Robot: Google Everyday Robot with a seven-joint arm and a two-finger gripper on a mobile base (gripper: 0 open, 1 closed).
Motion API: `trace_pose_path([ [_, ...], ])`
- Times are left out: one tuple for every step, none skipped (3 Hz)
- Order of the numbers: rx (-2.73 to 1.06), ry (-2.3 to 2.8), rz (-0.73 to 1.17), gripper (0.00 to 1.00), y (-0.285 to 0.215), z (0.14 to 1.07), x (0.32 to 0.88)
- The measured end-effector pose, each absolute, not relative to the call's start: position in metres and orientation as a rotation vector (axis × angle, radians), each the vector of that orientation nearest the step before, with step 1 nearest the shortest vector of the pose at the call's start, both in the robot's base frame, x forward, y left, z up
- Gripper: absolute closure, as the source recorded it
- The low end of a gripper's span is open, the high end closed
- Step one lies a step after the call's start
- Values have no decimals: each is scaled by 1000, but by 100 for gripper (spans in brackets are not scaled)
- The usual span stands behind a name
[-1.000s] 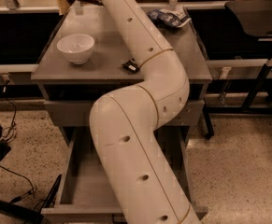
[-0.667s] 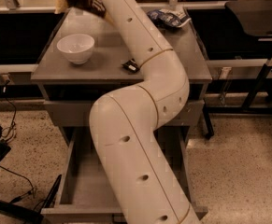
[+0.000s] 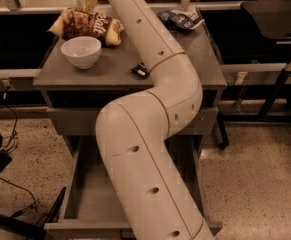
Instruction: Pick brown chip bag from middle drawer and place on counter
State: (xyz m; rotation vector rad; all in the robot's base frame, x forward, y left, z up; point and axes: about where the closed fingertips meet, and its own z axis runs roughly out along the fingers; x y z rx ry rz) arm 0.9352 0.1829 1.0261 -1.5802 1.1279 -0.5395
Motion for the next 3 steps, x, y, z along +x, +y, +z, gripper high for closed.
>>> trace_pose_path([
  [-1544, 1149, -572, 0, 169, 1042, 936],
  [-1531, 1208, -683, 0, 131, 1085, 921],
  [-1530, 1346, -808, 0, 67, 1120, 895],
])
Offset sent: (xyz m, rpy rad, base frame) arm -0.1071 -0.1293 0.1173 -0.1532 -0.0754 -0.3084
